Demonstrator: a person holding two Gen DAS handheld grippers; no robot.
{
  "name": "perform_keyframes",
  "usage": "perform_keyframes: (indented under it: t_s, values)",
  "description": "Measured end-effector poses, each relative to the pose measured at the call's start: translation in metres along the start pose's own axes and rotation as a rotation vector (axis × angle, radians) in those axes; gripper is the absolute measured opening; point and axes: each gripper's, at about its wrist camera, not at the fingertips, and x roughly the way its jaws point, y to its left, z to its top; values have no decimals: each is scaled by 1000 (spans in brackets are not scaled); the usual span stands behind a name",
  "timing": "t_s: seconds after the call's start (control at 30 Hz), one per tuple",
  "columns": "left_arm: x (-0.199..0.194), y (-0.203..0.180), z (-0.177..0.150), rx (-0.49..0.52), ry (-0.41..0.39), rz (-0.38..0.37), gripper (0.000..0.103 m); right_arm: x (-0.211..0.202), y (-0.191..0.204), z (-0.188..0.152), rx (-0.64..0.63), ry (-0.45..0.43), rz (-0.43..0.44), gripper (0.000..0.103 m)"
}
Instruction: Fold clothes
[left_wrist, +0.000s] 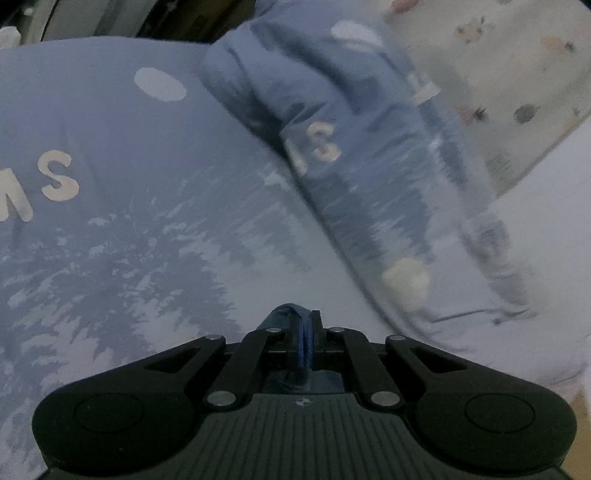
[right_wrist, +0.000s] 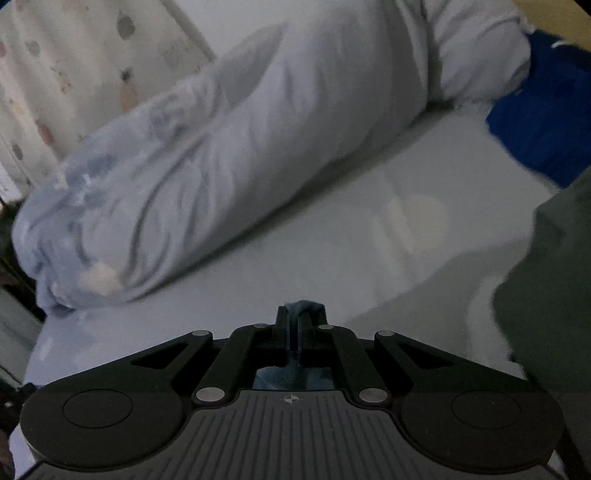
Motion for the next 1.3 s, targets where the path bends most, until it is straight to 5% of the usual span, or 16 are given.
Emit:
perform_keyframes:
  t_s: [0.3,0.43,0.53,0.57,0.6,0.63,0.67,0.73,0.8,0.97,1.1,1.3]
  values:
    - [33,14,-3,1,0,-9,7,43,0,-6,-23,51,-32,5]
    - [45,25,-1,-33,-5,-37,8,59,-11,-5,72,122,-32,9]
    - [48,34,-1,-64,-15,-75,25,62,-14,-4,115,137,-28,13]
    - [49,36,-1,-73,-15,-81,37,61,-16,-4,135,130,-38,17]
    - [46,38,-1,-80,-37,-81,45,60,-17,-3,155,119,-46,35]
    - [41,40,0,-84,-77,-78,64,56,-18,-2,174,94,-49,55]
    - [36,42,1,-92,-114,-74,82,50,-17,-2,188,49,-54,63]
    - [24,47,5,-121,-165,-63,92,39,-16,-2,200,-30,-50,94]
    - [10,46,9,-115,-191,-65,96,29,-11,-1,188,-62,-41,95]
    - [-37,18,4,72,-186,-114,103,-3,14,-7,86,-85,-23,95]
    - [-101,-11,-23,212,-191,-201,103,-33,44,-30,-175,-123,-12,95]
    - [-206,-31,-117,496,-206,-320,103,-38,115,-91,-586,-96,-13,95]
